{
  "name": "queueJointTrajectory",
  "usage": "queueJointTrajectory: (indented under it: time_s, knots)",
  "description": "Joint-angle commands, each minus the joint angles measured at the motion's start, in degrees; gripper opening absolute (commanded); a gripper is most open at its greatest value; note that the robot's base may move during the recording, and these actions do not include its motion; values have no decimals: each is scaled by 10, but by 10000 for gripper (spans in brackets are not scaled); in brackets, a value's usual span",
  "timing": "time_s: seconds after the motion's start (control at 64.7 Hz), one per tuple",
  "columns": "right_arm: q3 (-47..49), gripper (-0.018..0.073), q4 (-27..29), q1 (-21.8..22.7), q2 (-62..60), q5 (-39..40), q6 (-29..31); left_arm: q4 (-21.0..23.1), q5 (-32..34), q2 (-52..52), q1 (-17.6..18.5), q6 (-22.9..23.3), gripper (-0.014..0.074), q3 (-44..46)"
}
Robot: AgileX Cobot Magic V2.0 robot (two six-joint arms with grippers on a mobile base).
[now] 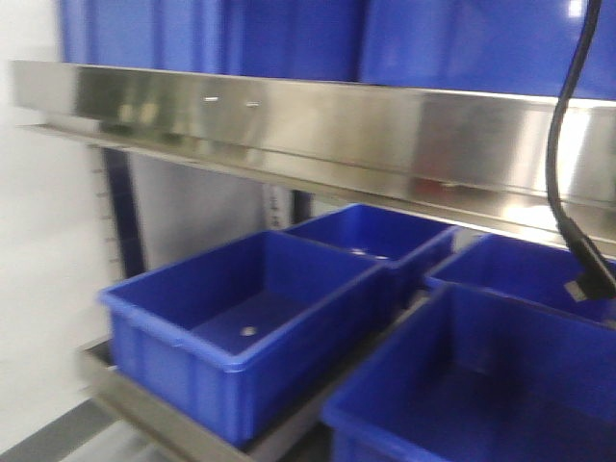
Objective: Stack silver trays without gaps
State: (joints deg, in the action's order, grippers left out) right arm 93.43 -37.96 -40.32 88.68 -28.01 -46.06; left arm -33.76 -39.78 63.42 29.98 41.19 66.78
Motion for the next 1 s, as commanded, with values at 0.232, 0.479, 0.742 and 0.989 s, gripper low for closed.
queueJointTrajectory:
  time_s: [0.232, 0.479, 0.742, 0.989]
  knots:
    - [3, -55, 27, -14, 3, 70, -14, 11, 92, 4, 16, -15, -16, 4]
    - [3, -55, 27, -15, 3, 87, -14, 11, 92, 4, 16, -15, -16, 4]
    - [3, -55, 27, -15, 3, 95, -14, 11, 92, 4, 16, -15, -16, 4]
    - [3, -55, 27, -15, 3, 72, -14, 11, 92, 4, 16, -15, -16, 4]
